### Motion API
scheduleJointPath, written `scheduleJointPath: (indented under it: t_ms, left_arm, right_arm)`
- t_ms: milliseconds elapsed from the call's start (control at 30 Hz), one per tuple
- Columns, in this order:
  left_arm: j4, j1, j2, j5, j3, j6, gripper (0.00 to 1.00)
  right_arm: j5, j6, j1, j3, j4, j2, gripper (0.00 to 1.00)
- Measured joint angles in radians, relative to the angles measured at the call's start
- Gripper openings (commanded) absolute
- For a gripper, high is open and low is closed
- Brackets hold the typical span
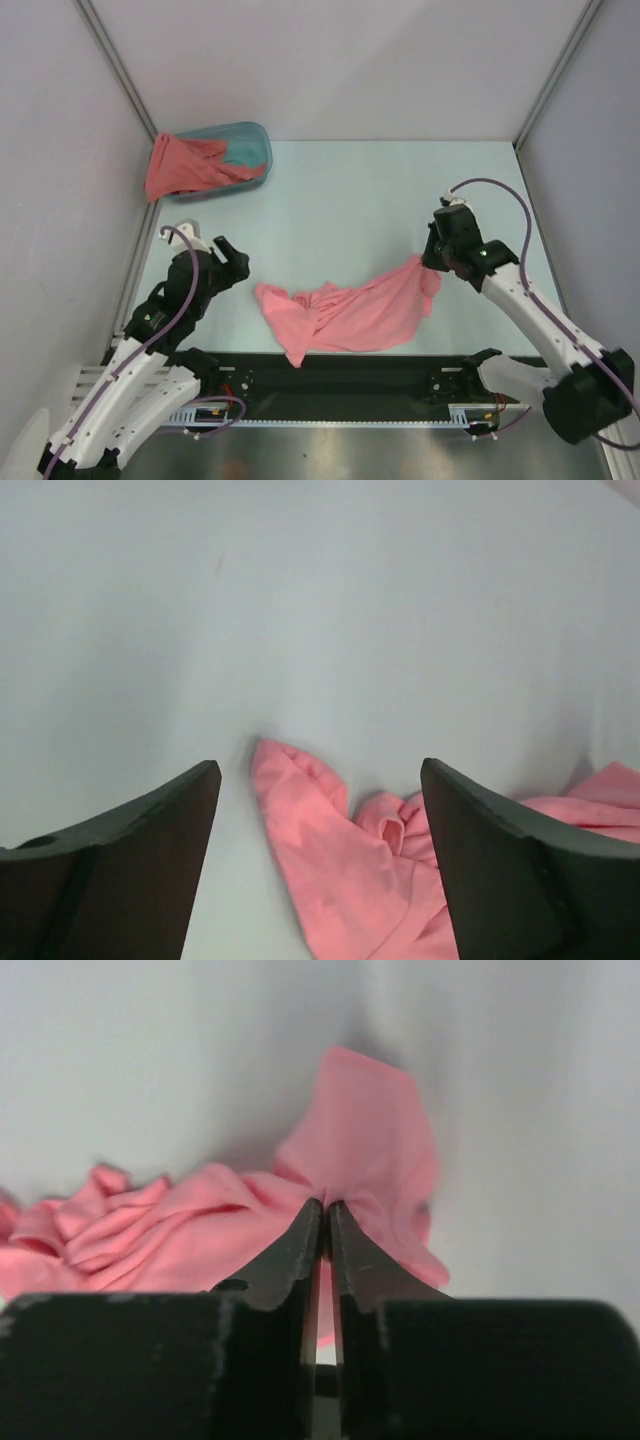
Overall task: Fold and stack the t-shirts
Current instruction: Flatten the tshirt out
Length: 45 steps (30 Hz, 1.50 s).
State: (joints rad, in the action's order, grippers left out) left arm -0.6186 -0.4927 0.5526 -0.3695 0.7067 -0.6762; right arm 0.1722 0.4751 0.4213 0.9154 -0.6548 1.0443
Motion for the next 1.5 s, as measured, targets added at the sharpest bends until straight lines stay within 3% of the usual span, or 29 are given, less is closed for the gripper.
scheduleJointPath:
  t_ms: [67,133,233,333,433,533,567,600,633,767,933,1167,1333,1500]
  left_arm:
    - [-0.051,0.002,0.026,-0.046,-0.007,-0.029,1.00]
    - [-0.075,0.003,0.025,-0.085,0.000,-0.046,1.00]
    - [-0.061,0.005,0.021,-0.084,0.034,-0.024,0.95]
    - [0.009,0.007,0.047,0.028,0.055,0.015,0.83]
    - [0.064,-0.015,0.158,0.142,0.061,0.036,0.79]
    - [0.087,-0.172,0.292,0.137,0.048,0.036,0.73]
    - [0.087,-0.247,0.332,0.129,0.040,0.030,0.69]
    - [0.085,-0.312,0.363,0.115,0.034,0.023,0.58]
    - [0.085,-0.372,0.393,0.106,0.030,0.011,0.55]
    - [0.090,-0.517,0.512,0.037,0.029,-0.031,0.56]
    - [0.095,-0.595,0.703,-0.031,0.045,-0.060,0.56]
    - [0.111,-0.623,0.837,-0.078,0.108,-0.067,0.53]
    - [0.131,-0.624,0.849,-0.092,0.122,-0.068,0.58]
    - [0.140,-0.624,0.892,-0.097,0.139,-0.068,0.54]
  right_arm:
    - [-0.024,0.003,-0.046,-0.017,-0.001,0.088,0.31]
    - [-0.033,0.000,-0.098,-0.016,0.010,0.142,0.49]
    - [-0.027,-0.017,-0.142,0.008,0.008,0.170,0.58]
    - [-0.031,-0.040,-0.134,0.036,0.014,0.163,0.61]
    - [-0.042,-0.051,-0.100,0.038,0.013,0.129,0.61]
    - [-0.061,-0.046,-0.047,0.013,0.011,0.065,0.61]
    - [-0.070,-0.037,-0.029,-0.006,0.010,0.031,0.61]
    - [-0.080,-0.025,-0.016,-0.024,0.009,0.002,0.61]
    - [-0.090,-0.009,-0.005,-0.047,0.005,-0.034,0.61]
    - [-0.130,0.055,0.020,-0.140,-0.001,-0.142,0.61]
    - [-0.147,0.106,0.030,-0.219,-0.019,-0.163,0.61]
    - [-0.153,0.127,0.037,-0.235,-0.016,-0.141,0.61]
    - [-0.156,0.128,0.049,-0.235,0.005,-0.124,0.61]
    - [-0.159,0.128,0.053,-0.242,0.018,-0.115,0.61]
